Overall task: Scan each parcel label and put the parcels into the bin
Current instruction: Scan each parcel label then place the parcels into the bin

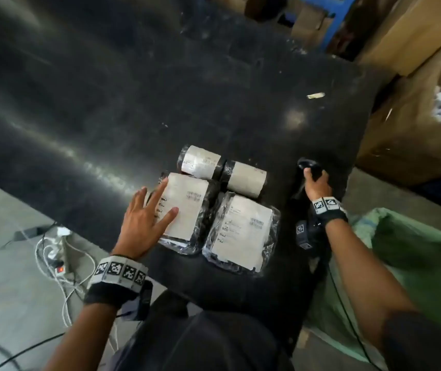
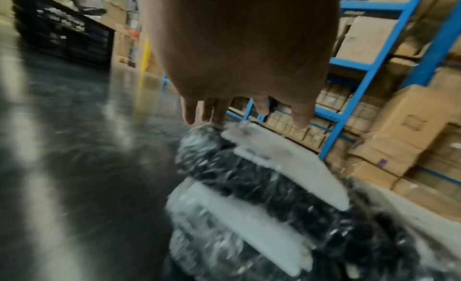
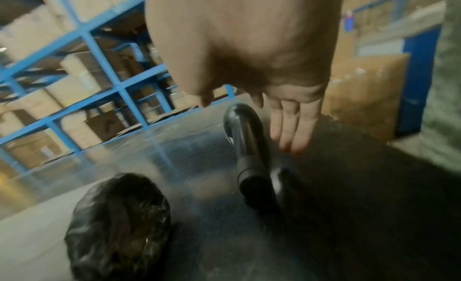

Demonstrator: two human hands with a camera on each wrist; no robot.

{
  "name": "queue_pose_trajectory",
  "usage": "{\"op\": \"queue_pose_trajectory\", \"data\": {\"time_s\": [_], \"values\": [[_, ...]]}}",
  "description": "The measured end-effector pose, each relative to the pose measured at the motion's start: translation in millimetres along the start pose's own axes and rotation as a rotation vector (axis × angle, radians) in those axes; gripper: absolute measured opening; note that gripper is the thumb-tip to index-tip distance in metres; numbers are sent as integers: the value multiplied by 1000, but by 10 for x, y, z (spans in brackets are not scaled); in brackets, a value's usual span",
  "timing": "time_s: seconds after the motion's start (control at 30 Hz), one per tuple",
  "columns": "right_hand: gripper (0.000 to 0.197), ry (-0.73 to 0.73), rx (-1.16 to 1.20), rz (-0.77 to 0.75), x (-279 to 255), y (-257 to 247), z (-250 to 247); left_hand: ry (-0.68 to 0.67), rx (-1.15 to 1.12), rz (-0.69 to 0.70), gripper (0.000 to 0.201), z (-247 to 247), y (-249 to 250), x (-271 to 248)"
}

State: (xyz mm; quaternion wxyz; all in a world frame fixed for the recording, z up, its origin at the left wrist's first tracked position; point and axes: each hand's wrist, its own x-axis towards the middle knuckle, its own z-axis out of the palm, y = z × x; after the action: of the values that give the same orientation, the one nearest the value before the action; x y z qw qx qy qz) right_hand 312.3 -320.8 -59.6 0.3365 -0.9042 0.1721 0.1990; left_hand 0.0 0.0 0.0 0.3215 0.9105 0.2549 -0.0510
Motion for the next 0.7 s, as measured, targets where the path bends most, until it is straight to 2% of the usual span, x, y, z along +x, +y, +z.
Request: {"op": "queue_pose_trajectory", "data": {"time_s": [0.07,0.13,0.27,0.33,0.43,0.7], "values": [[74,49,185,44,91,-42,66,-41,-73,-42,86,23,-96,-20],[70,45,351,67,155,-98,151,-42,-178,-28,91,75,-186,-68],[63,20,687,118,319,-74,331,-1,-309,-36,102,97,-168,-10],[59,29,702,144,386,-62,362,-7,-391,-79,101,103,-177,23],[55,104,645,146,363,-79,346,-3,-432,-71,96,135,-163,30],[49,95,689,79,52,-51,132,188,-217,81,85,198,-37,-88]]}}
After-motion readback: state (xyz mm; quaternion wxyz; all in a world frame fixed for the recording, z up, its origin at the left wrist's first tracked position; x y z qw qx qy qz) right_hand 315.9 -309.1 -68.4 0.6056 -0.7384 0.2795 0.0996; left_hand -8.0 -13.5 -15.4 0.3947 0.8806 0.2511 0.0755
